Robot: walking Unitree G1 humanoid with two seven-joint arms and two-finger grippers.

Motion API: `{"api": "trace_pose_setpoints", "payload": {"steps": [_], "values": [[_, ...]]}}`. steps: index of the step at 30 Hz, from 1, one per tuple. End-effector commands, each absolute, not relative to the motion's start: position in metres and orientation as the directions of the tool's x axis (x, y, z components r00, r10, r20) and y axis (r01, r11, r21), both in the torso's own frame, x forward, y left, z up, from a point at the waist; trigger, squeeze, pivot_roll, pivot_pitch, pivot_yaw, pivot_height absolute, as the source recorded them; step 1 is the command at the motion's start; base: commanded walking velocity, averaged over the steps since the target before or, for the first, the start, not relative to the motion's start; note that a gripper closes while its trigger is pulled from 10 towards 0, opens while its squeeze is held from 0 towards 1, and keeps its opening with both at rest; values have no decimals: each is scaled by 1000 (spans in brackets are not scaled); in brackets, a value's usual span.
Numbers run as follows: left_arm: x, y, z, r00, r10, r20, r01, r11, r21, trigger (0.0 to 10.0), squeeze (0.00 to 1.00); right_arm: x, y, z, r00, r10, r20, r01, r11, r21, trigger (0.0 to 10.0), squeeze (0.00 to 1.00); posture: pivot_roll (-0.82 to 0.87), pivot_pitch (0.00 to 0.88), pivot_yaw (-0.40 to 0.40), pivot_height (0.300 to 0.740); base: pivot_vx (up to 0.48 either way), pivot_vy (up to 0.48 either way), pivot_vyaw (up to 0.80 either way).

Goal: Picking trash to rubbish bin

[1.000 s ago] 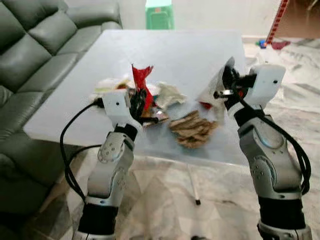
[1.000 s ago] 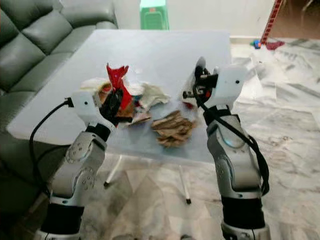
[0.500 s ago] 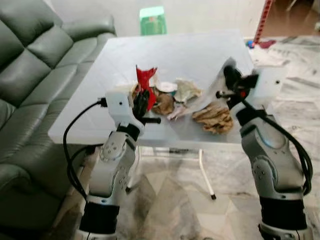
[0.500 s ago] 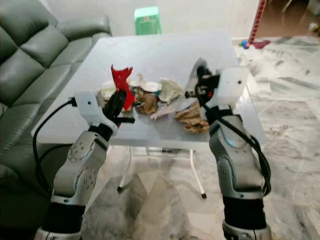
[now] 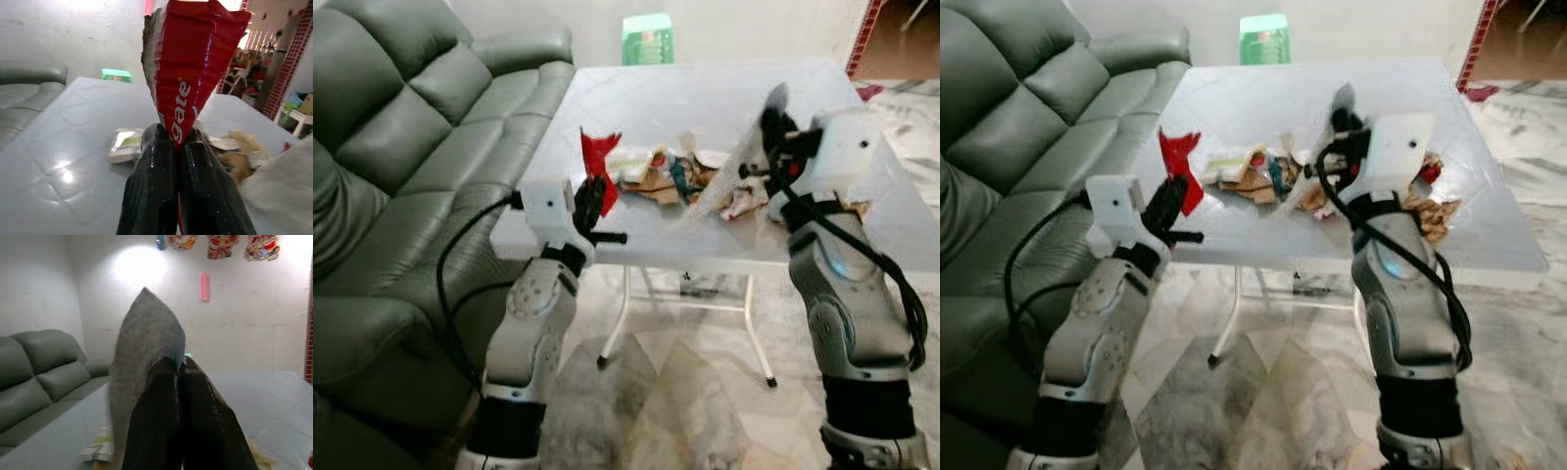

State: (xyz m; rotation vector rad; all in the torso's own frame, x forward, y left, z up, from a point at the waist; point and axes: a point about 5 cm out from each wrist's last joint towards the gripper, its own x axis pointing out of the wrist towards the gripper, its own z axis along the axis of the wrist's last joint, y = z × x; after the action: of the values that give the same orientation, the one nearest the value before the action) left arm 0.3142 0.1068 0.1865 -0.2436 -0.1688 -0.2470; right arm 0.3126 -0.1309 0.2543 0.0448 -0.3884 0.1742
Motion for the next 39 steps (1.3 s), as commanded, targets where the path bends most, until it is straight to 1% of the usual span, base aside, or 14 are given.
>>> {"api": "trace_pose_setpoints", "payload": {"steps": [1, 10, 14, 34, 36, 39], "values": [[315, 102, 191, 950, -231, 209, 276, 934, -225, 10000, 0, 312, -136, 259, 909, 141, 392, -154, 988, 3, 10000, 0, -68, 68, 74, 740, 0, 0, -788], [316, 100, 190, 950, -241, 198, 288, 922, -258, 10000, 0, 313, -136, 259, 911, 140, 389, -153, 988, 3, 10000, 0, -68, 67, 73, 740, 0, 0, -788], [316, 102, 188, 957, -224, 186, 271, 918, -291, 10000, 0, 313, -136, 260, 910, 140, 391, -152, 988, 0, 10000, 0, -69, 70, 73, 740, 0, 0, -788], [315, 103, 186, 953, -245, 178, 289, 910, -296, 10000, 0, 314, -135, 261, 906, 148, 396, -157, 988, -11, 10000, 0, -68, 68, 72, 740, 0, 0, -786], [315, 103, 185, 954, -243, 176, 287, 910, -299, 10000, 0, 314, -135, 261, 907, 147, 395, -156, 988, -10, 10000, 0, -68, 69, 72, 740, 0, -321, -788], [315, 104, 185, 955, -235, 181, 285, 894, -344, 10000, 0, 314, -135, 260, 909, 146, 391, -156, 988, -6, 10000, 0, -68, 69, 71, 740, 0, -125, -788]]}}
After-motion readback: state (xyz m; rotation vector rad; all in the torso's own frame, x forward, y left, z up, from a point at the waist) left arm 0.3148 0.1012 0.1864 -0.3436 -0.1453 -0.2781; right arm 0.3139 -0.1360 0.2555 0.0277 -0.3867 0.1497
